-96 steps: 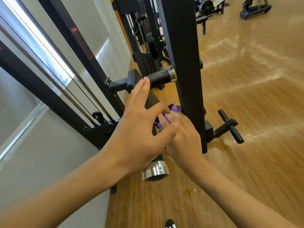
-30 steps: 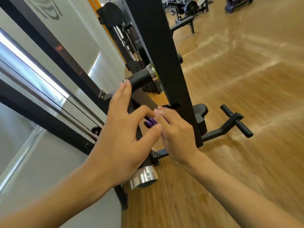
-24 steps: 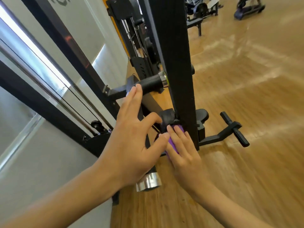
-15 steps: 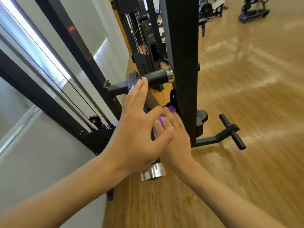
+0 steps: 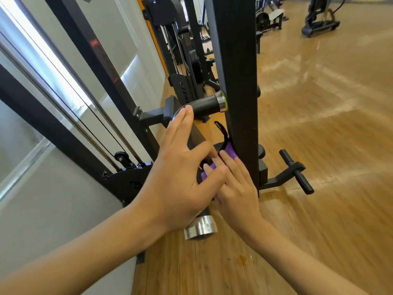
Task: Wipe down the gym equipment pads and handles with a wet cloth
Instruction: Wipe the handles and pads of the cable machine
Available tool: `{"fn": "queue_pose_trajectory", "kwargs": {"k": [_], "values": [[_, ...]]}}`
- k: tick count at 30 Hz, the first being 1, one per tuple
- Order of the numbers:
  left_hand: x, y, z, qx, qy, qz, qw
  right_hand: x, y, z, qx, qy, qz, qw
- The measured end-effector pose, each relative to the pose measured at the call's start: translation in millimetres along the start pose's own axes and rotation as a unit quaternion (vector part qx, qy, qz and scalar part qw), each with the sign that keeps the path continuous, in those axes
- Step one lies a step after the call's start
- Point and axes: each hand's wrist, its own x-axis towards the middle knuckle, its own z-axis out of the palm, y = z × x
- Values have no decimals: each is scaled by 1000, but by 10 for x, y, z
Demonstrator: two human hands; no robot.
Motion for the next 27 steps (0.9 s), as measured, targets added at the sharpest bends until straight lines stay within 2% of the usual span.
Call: {"fn": "queue_pose_trajectory", "kwargs": {"k": [2,4,7,12,15,18,23,27], "values": [[-18,65,8,1,-2,-2,1000,197,-41,-75,-22,16,19,999],[-20,127,22,5,-6,-7,1000,476,-125,-97,-9,-7,48,999],[-26,186,15,10,-12,-10,1000,350,-97,-71,13,-4,52,999],[-144,289,-11,-4,-10,-14,1000,-589,110,-101,44,155,-51,986],[-177,409,22,-21,-9,-12,1000,-335,40,-239,79,199,11,977],[-179,478,43,-22,-14,-15,1000,-218,-7,-335,98,216,44,970],[-252,531,2,-25,-27,-27,999,-895,188,-134,58,212,-45,975],[-241,554,-11,-4,-45,-42,998,-539,126,-249,102,241,8,965]]}}
